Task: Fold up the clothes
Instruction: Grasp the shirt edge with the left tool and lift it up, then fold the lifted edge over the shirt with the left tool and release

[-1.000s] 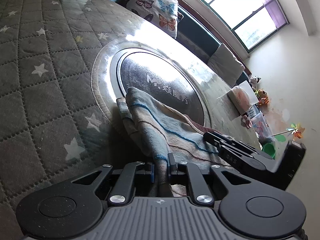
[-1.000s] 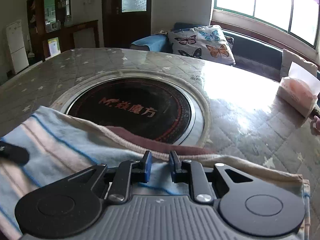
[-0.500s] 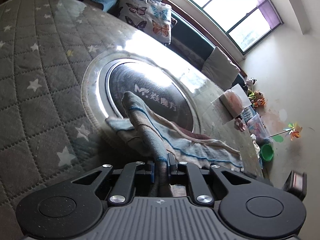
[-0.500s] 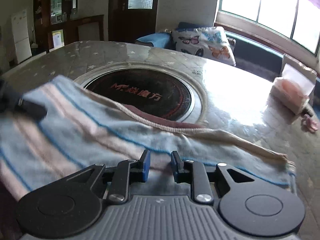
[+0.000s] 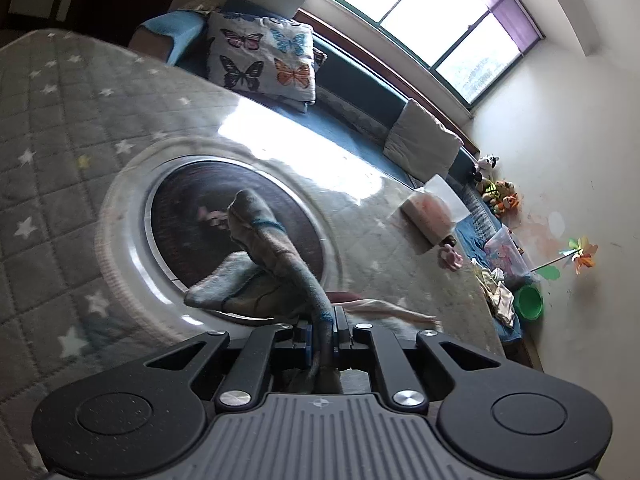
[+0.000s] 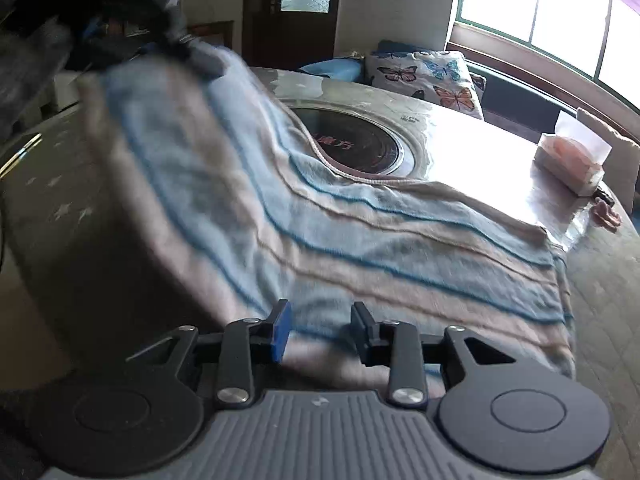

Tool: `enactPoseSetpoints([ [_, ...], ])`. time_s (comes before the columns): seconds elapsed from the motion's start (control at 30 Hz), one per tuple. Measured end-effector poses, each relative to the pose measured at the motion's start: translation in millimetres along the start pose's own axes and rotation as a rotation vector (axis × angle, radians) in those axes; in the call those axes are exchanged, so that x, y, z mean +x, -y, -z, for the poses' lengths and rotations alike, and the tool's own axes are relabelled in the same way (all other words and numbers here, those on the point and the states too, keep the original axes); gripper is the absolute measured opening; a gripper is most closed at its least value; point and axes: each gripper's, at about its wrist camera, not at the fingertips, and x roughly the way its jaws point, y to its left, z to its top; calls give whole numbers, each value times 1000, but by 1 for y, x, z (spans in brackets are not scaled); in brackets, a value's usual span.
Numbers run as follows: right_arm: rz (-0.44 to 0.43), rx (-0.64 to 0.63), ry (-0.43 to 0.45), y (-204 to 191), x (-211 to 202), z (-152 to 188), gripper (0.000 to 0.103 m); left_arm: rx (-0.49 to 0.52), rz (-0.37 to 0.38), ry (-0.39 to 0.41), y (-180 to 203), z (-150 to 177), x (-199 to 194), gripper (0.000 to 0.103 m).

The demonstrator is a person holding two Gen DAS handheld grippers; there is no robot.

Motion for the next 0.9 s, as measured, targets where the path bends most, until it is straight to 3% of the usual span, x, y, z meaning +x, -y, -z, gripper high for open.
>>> enactPoseSetpoints([
  [0.17,11,85,38,26,-25,13,40,21,-5,-31,44,-2,18,9],
  [0.43,155,281,100,107,-39,35,42,97,-45,-115,110,7,70,9],
  [0.8,124,360,101,135,-33,61,46,210,-98,-250,177,37,140,9],
  [0.9,115,358,106,135,-33,62,47,236,-99,-285,184,45,152,14],
])
